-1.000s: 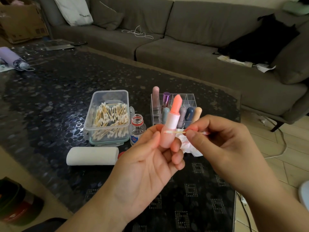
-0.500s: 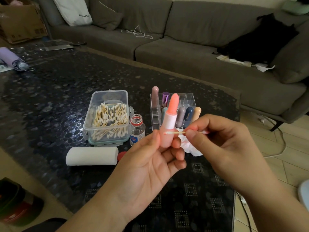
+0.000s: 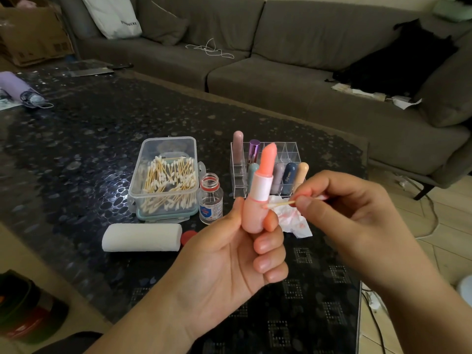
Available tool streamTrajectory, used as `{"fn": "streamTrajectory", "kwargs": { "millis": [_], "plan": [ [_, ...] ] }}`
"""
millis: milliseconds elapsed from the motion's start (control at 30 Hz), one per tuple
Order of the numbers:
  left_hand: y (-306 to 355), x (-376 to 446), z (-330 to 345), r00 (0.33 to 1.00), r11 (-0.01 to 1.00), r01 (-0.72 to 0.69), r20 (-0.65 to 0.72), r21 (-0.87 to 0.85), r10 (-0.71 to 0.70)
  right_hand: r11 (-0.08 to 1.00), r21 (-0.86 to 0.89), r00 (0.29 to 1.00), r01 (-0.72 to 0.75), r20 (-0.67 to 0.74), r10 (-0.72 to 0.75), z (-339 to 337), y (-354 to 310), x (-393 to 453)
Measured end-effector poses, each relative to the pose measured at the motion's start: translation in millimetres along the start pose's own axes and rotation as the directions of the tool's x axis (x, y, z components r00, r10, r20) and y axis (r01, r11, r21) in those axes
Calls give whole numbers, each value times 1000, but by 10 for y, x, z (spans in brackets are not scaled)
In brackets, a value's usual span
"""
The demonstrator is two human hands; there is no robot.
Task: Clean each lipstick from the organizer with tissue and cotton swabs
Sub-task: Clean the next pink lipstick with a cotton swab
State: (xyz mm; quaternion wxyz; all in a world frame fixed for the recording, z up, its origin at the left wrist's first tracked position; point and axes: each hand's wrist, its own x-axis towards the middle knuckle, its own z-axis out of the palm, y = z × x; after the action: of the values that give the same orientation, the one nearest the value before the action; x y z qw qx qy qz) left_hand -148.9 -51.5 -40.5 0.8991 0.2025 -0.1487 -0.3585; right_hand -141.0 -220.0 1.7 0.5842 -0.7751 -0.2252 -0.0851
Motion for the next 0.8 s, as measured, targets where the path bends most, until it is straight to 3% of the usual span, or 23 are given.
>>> {"fn": "streamTrajectory", "kwargs": {
  "millis": [133, 433, 567, 800],
  "plan": [
    [8, 3, -6, 1000, 1000, -3, 25, -14, 3, 1000, 21, 1000, -1, -12, 2, -26, -5, -11],
    [-22, 18, 10, 969, 978, -170, -158, 123, 188, 985, -150, 995, 82, -50, -91, 60, -95, -34],
    [-15, 16, 5, 967, 975, -196, -144, 103, 209, 996, -66, 994, 57, -93, -63, -2, -85, -34],
    [-38, 33, 92, 946, 965, -205, -221, 163, 239, 987, -145, 996, 73, -37, -79, 71, -88, -42]
  ]
}}
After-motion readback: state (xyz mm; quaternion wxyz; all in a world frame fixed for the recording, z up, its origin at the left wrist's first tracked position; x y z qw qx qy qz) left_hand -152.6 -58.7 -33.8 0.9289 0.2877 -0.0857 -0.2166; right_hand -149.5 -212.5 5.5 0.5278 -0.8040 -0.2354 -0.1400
